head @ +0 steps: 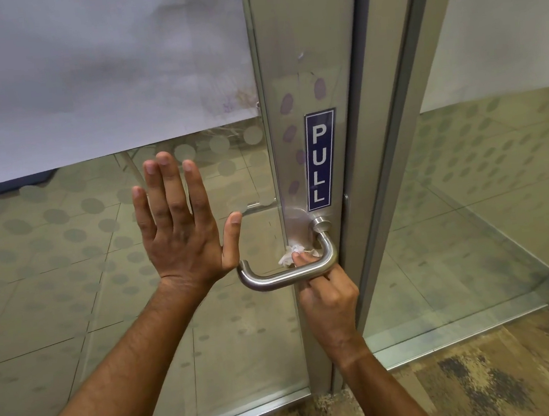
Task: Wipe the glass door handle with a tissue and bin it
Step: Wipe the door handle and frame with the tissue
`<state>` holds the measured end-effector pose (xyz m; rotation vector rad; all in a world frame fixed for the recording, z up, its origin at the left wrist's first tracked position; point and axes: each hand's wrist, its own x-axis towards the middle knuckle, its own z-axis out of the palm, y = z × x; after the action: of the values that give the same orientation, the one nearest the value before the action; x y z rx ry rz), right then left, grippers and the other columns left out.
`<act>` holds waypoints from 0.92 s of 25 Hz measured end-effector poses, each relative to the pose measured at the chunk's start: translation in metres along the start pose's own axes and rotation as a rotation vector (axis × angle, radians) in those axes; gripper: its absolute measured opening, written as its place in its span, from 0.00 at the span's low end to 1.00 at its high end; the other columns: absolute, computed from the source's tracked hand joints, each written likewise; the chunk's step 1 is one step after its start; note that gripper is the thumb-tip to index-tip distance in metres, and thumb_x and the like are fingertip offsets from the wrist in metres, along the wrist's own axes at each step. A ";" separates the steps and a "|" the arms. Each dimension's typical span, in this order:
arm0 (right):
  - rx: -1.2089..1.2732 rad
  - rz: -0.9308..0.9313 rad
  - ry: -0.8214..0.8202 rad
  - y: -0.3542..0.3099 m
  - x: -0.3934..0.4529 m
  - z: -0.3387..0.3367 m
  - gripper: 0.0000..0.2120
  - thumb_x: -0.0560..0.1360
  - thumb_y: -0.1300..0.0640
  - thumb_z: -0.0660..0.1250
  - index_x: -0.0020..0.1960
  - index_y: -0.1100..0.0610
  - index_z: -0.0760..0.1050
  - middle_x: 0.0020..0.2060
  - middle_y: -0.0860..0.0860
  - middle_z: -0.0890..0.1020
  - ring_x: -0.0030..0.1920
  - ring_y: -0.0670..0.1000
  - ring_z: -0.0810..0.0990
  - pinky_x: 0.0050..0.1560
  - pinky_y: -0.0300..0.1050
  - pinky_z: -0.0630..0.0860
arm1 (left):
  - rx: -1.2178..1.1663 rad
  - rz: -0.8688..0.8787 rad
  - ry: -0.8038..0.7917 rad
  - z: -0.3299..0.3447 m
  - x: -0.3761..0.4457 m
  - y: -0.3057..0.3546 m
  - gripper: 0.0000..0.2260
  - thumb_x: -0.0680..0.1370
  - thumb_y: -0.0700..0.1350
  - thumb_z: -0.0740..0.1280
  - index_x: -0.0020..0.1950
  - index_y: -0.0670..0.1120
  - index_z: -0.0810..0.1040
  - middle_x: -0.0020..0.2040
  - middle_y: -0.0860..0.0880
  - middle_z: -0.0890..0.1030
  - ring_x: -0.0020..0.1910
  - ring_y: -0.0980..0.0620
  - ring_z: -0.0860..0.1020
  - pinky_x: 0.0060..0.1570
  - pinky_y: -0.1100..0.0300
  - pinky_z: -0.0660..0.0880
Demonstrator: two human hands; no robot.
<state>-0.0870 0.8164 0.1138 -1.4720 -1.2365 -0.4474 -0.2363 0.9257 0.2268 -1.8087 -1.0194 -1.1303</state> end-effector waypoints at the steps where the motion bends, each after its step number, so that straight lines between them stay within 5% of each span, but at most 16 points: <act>1: -0.014 0.020 -0.001 -0.001 -0.003 0.002 0.09 0.66 0.72 0.75 0.45 0.66 0.84 0.42 0.60 0.85 0.43 0.57 0.85 0.48 0.43 0.81 | -0.002 0.000 -0.001 0.000 0.000 0.000 0.37 0.78 0.60 0.55 0.79 0.39 0.50 0.76 0.36 0.53 0.81 0.48 0.37 0.79 0.49 0.39; 4: -0.064 0.034 -0.063 -0.007 -0.017 0.008 0.11 0.74 0.68 0.63 0.52 0.68 0.82 0.53 0.63 0.83 0.57 0.61 0.82 0.63 0.49 0.75 | -0.004 0.004 0.003 0.000 0.000 0.000 0.37 0.78 0.60 0.55 0.79 0.39 0.50 0.76 0.36 0.53 0.81 0.48 0.37 0.79 0.49 0.39; 8: -0.110 0.134 -0.213 -0.010 -0.031 0.010 0.14 0.75 0.68 0.62 0.58 0.65 0.80 0.59 0.63 0.78 0.61 0.60 0.77 0.60 0.53 0.78 | -0.017 0.004 0.013 0.000 0.000 0.000 0.37 0.78 0.60 0.56 0.79 0.39 0.50 0.76 0.36 0.53 0.81 0.49 0.37 0.79 0.49 0.39; 13: -0.032 0.322 -0.126 -0.012 -0.022 0.006 0.16 0.73 0.70 0.68 0.60 0.62 0.79 0.57 0.58 0.77 0.56 0.54 0.77 0.54 0.46 0.80 | -0.025 -0.008 0.013 -0.001 0.001 0.000 0.37 0.78 0.60 0.56 0.78 0.37 0.53 0.75 0.35 0.54 0.81 0.49 0.37 0.79 0.50 0.39; 16: 0.048 0.504 -0.036 -0.009 -0.014 -0.001 0.20 0.75 0.69 0.68 0.65 0.59 0.77 0.55 0.53 0.78 0.52 0.41 0.75 0.56 0.29 0.72 | -0.021 -0.012 0.012 -0.001 0.001 0.001 0.37 0.78 0.59 0.56 0.77 0.37 0.53 0.75 0.35 0.54 0.80 0.49 0.36 0.79 0.50 0.40; 18: 0.098 0.605 0.034 -0.009 -0.011 -0.003 0.15 0.77 0.67 0.67 0.63 0.60 0.79 0.49 0.50 0.79 0.46 0.37 0.74 0.47 0.22 0.70 | -0.023 -0.014 0.021 -0.001 0.002 0.002 0.37 0.77 0.59 0.56 0.77 0.36 0.53 0.75 0.34 0.54 0.81 0.49 0.37 0.79 0.49 0.40; 23: 0.176 0.983 0.081 -0.005 -0.007 0.002 0.08 0.78 0.61 0.66 0.54 0.59 0.83 0.42 0.49 0.80 0.41 0.42 0.78 0.39 0.31 0.71 | -0.038 -0.010 0.035 0.001 0.000 0.001 0.37 0.78 0.60 0.55 0.78 0.35 0.54 0.75 0.33 0.54 0.81 0.48 0.38 0.79 0.48 0.41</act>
<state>-0.0947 0.8143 0.1096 -1.6799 -0.3644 0.2592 -0.2349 0.9265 0.2267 -1.8089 -0.9943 -1.1906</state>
